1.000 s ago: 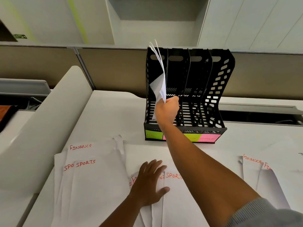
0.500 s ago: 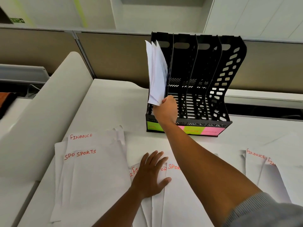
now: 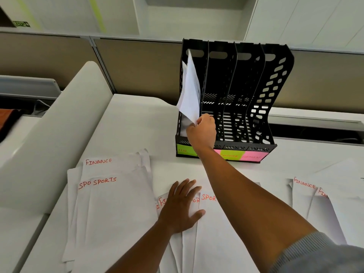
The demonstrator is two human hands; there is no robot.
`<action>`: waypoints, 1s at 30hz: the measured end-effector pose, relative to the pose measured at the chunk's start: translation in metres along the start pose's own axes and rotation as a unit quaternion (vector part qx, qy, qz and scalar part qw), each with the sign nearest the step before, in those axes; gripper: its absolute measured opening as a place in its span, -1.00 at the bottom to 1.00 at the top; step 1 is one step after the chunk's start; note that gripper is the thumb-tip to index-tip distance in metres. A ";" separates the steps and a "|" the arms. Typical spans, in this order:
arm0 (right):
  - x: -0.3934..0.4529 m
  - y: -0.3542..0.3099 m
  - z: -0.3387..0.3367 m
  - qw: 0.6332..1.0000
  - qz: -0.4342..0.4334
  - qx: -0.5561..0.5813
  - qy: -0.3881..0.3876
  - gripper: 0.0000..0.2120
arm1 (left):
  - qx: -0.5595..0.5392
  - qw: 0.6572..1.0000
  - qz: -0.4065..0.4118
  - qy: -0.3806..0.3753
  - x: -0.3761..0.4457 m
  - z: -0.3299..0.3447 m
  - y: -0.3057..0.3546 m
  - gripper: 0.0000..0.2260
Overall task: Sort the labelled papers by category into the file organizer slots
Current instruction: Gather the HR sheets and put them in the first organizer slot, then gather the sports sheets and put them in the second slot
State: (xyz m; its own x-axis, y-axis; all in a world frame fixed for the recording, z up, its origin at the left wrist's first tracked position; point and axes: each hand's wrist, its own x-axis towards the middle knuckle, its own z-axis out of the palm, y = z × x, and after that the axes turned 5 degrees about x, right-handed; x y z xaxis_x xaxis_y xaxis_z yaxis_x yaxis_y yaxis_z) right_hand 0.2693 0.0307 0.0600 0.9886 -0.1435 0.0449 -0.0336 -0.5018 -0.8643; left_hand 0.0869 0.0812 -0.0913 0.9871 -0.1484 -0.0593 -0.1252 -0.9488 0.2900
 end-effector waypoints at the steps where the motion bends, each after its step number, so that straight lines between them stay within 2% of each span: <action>1: 0.002 0.001 -0.001 1.000 0.008 0.001 -0.012 -0.84 | 0.000 1.000 0.000 0.001 0.000 -0.001 0.000 -0.33; 7: 0.002 0.014 -0.007 0.998 -0.024 0.003 -0.059 -0.74 | 0.002 1.000 -0.007 -0.017 0.002 -0.006 0.001 -0.32; 12: -0.012 0.022 -0.021 0.995 -0.085 0.042 -0.012 -0.72 | 0.022 0.999 -0.023 -0.025 -0.001 -0.008 0.005 -0.32; 16: -0.029 0.036 -0.044 0.988 -0.149 0.045 0.014 -0.82 | 0.002 0.998 -0.064 0.011 -0.010 -0.013 0.007 -0.35; 20: -0.050 0.064 -0.067 0.992 -0.125 0.014 0.008 -0.88 | -0.087 0.984 -0.138 0.069 -0.022 -0.024 0.007 -0.41; 23: -0.071 0.088 -0.080 0.995 -0.087 -0.027 -0.029 -0.88 | -0.135 0.967 -0.187 0.110 -0.034 -0.033 0.012 -0.45; 26: -0.091 0.112 -0.088 0.989 -0.029 -0.088 -0.113 -0.85 | -0.111 0.968 -0.196 0.111 -0.043 -0.033 0.016 -0.48; 30: -0.116 0.137 -0.096 0.940 0.024 -0.222 -0.257 -0.79 | -0.094 0.970 -0.202 0.102 -0.053 -0.032 0.025 -0.50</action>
State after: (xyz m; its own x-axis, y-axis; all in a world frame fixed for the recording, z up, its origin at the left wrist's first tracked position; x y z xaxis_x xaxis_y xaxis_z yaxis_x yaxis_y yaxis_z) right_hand 0.1364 -0.1030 -0.0156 0.9205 0.1998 -0.3358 -0.0241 -0.8287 -0.5591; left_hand 0.0348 0.0738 -0.0505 0.9536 0.3005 -0.0196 0.2765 -0.8482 0.4518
